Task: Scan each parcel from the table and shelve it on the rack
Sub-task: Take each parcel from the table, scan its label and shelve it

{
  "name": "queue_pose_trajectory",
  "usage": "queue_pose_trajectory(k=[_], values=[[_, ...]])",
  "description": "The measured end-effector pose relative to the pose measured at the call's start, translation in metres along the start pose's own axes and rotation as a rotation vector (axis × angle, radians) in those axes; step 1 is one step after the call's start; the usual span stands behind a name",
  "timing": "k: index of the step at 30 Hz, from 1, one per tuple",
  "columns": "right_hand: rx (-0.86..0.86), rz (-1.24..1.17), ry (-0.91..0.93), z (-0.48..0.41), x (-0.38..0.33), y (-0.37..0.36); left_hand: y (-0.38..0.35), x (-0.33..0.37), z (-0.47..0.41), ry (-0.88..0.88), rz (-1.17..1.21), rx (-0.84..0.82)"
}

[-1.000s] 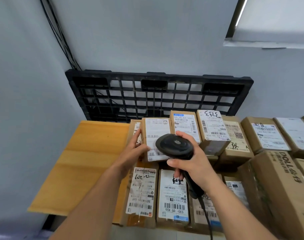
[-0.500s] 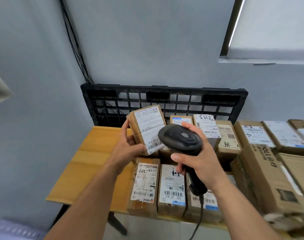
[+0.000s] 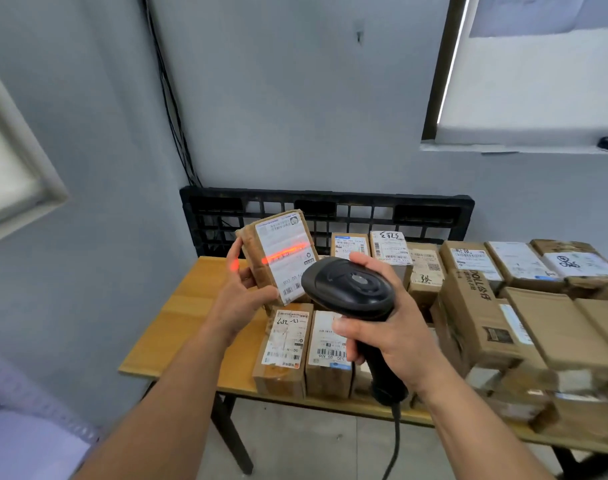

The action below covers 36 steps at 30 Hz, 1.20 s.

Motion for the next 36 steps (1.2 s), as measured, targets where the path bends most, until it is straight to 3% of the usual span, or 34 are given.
queue_pose_trajectory(k=[19,36], values=[[-0.187,-0.003,-0.009,0.078,-0.001,-0.061,0.067,0.025,0.137,-0.003,-0.063,0.269],[-0.253,0.044,0.054,0.126,-0.011,-0.201,0.201,0.039,0.244,-0.069,-0.056,0.388]])
Point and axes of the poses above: each hand's wrist, its own z-axis away from the middle knuckle, its own y-axis out of the back of the hand, x = y × z, the point moved 1 cm from there along -z, towards the middle knuckle, and after that the axes turned 5 degrees about -y, right-handed, at the moved point
